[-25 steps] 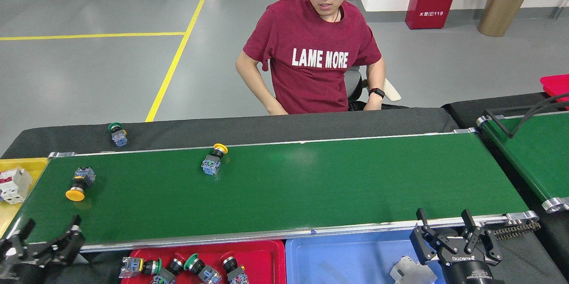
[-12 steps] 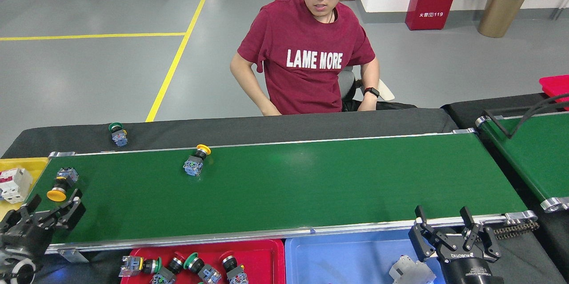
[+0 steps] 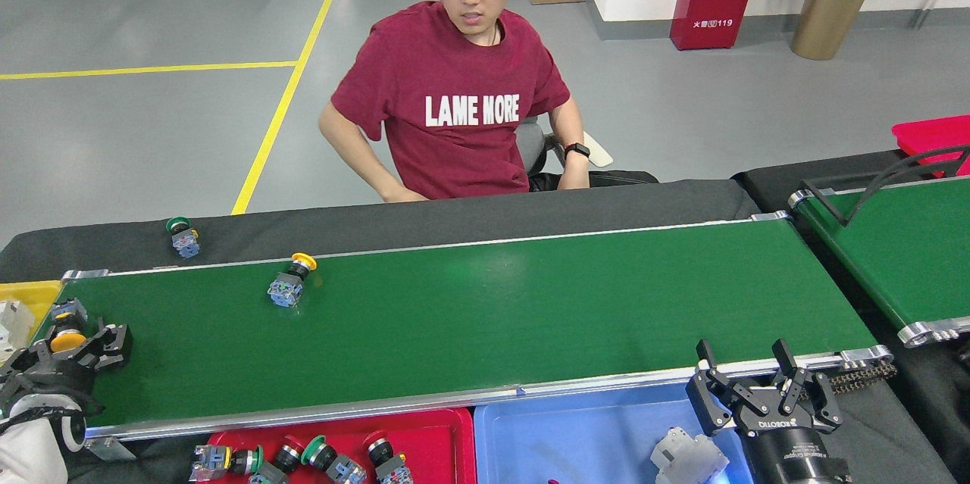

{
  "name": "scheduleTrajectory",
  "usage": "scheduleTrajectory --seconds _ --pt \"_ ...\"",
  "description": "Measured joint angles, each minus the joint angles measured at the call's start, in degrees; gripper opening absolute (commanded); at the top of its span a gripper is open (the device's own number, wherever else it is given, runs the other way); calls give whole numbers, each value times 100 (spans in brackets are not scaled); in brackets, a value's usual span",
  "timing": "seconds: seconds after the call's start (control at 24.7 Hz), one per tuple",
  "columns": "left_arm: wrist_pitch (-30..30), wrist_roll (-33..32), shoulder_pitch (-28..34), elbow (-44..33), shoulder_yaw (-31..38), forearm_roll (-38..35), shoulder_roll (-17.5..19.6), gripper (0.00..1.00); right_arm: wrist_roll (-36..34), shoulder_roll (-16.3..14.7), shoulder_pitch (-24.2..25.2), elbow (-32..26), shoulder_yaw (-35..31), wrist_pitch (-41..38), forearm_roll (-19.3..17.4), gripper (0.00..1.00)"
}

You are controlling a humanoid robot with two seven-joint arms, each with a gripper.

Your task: Pick switch part from conveyor to tray

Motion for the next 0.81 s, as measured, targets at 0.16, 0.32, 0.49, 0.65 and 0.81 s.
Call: scheduleTrajectory --seconds 0.16,0.32,0.49,0.65,0.81 --pt "-408 91 522 -1190 -30 3 -81 8 0 1 42 -1 1 -6 0 99" --pt "-1640 117 2701 -4381 180 118 -47 9 0 1 92 -1 1 -12 0 99" --pt "-2702 83 5110 -7293 497 178 -39 20 2 1 100 0 3 -23 0 99" --pt "-3032 -100 6396 -8309 163 112 -380 100 10 1 100 -1 4 -25 0 99" --pt "-2985 -285 6362 -8365 24 107 -765 100 13 1 107 -1 5 -27 0 99"
